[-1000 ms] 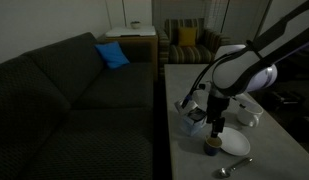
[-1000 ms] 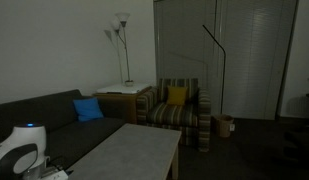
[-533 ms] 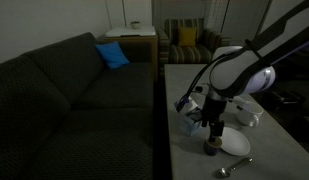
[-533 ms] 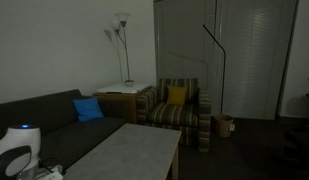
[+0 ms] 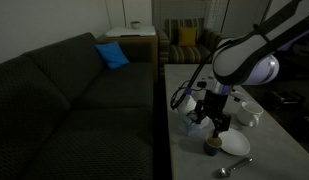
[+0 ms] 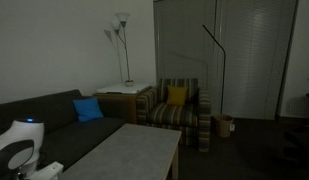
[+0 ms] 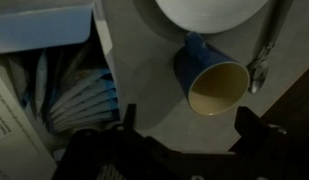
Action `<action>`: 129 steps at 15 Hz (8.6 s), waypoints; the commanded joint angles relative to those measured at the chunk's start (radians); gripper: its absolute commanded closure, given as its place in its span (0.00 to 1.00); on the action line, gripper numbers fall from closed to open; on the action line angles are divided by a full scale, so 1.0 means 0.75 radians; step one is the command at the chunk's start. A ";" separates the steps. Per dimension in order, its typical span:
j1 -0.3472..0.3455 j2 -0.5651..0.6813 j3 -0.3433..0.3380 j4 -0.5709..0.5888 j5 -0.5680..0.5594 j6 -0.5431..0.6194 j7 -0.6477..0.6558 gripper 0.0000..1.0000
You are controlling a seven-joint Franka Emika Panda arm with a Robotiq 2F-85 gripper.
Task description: Put the mug at the right edge of the box
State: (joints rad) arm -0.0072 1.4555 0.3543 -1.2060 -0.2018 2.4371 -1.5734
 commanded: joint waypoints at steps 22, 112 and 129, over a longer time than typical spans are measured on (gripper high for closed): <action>-0.068 0.003 0.044 -0.086 -0.119 0.187 -0.440 0.00; 0.119 -0.073 -0.282 -0.180 0.195 0.331 0.887 0.97; 0.229 -0.043 -0.432 -0.134 0.186 0.374 1.510 0.97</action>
State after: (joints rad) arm 0.1654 1.4306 0.0398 -1.3003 -0.0736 2.7157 -0.4663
